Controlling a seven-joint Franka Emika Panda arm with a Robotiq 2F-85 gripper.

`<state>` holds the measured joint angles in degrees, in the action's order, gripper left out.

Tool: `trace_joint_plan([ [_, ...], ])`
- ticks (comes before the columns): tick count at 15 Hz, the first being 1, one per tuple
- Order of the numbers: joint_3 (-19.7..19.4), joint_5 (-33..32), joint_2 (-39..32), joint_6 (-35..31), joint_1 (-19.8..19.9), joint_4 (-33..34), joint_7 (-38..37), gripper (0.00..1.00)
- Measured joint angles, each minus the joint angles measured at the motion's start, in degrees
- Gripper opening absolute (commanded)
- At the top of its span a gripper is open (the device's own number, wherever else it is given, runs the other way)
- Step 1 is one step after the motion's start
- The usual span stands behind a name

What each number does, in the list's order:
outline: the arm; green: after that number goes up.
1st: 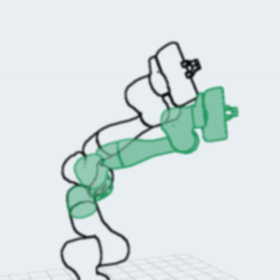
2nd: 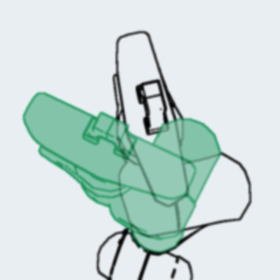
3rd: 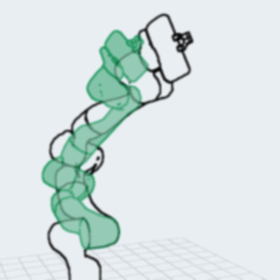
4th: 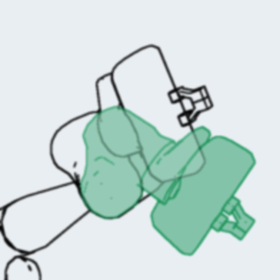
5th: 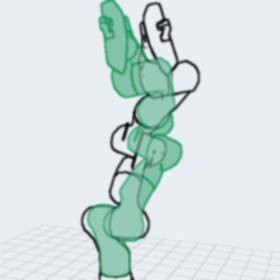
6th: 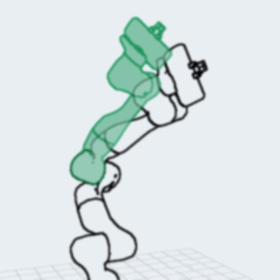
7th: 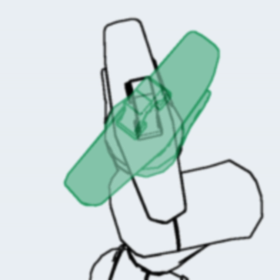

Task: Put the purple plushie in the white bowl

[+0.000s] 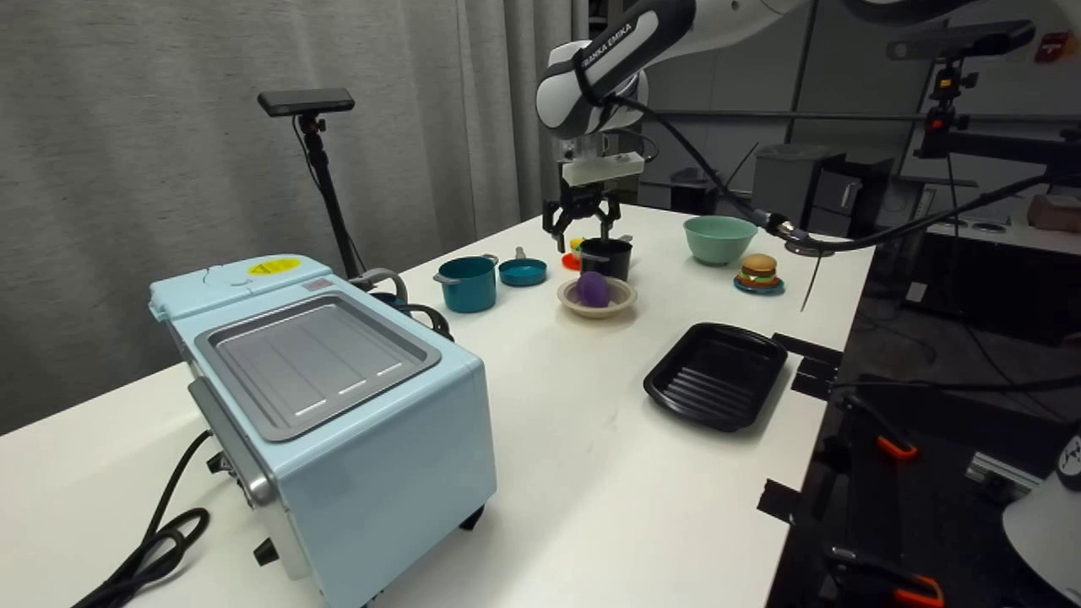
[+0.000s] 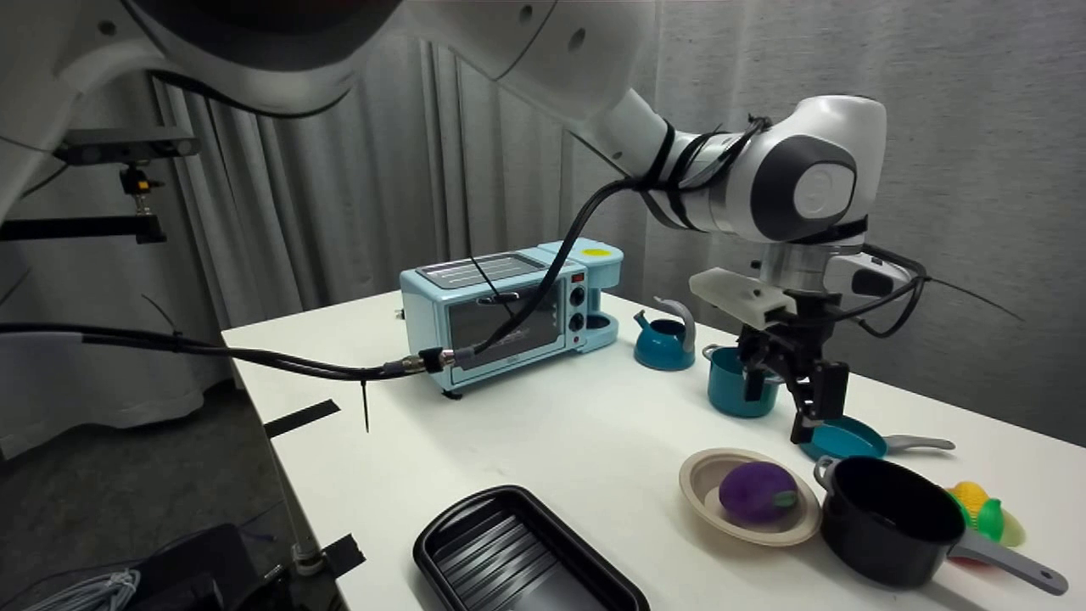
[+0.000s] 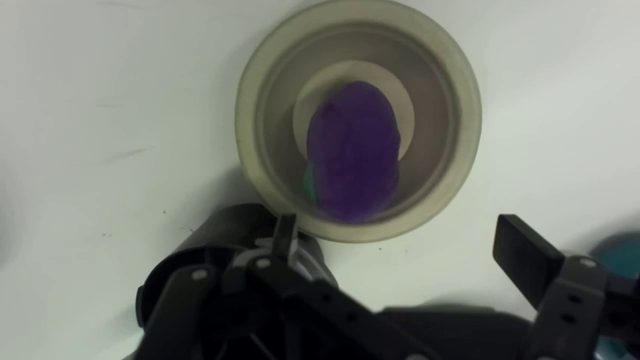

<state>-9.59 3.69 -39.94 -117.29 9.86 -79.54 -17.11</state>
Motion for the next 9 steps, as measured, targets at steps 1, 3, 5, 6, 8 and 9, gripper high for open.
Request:
trace_joint_plan([
  [1,0.0,0.0,0.6,-0.2,0.0,-0.8,0.0,1.0],
  [3,0.0,0.0,1.3,-0.4,-0.1,-1.6,0.0,1.0],
  [5,0.0,0.0,1.4,-0.6,-0.1,-1.9,0.0,1.0],
  [6,0.0,0.0,1.4,-0.6,-0.1,-2.0,0.0,1.0],
  [8,0.0,0.0,1.4,-0.6,-0.1,-2.0,0.0,1.0],
  [9,0.0,0.0,1.4,-0.6,-0.1,-2.0,0.0,1.0],
])
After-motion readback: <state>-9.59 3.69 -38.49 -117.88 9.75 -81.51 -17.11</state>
